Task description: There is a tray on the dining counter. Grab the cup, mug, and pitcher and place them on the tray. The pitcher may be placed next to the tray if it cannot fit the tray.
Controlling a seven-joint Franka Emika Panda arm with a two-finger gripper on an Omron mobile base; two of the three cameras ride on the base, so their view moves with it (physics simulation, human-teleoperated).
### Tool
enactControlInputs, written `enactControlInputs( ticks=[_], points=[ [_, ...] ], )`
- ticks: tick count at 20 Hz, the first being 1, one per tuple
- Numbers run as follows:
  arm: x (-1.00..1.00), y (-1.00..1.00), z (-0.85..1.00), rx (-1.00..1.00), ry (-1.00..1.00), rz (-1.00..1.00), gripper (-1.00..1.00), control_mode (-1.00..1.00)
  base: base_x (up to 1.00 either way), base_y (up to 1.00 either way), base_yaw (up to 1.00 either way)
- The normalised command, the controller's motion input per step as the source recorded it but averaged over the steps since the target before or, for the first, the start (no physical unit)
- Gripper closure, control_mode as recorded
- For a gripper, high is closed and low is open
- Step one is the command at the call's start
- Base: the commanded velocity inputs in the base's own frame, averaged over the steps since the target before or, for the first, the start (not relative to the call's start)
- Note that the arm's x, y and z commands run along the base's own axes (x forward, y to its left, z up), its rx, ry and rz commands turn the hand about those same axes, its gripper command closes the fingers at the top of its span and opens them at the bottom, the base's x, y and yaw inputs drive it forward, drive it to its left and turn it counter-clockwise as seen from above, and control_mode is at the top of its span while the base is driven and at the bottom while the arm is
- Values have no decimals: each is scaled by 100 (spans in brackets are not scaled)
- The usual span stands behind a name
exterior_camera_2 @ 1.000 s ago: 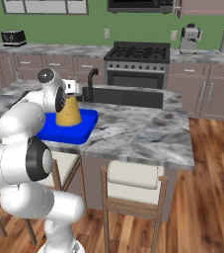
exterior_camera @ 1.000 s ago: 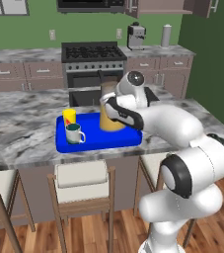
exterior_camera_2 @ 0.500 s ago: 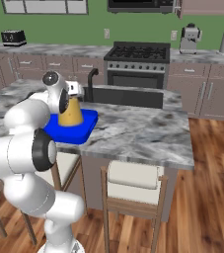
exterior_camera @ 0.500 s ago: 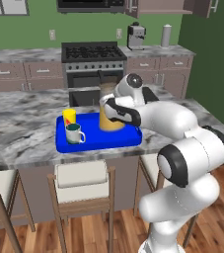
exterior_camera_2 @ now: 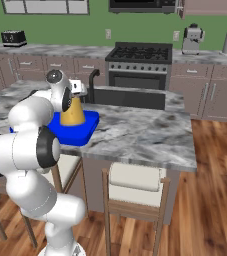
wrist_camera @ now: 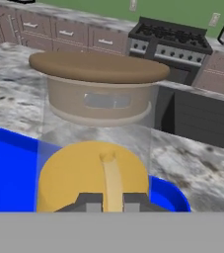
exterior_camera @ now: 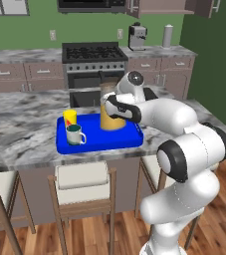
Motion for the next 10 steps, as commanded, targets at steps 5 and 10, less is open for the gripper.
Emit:
enactControlInputs(
  ticks=[5,10],
  points=[
    [-1,0,0,0,0,0,100,-100,0,0,0],
    [0,0,0,0,0,0,100,-100,0,0,0]
  ],
)
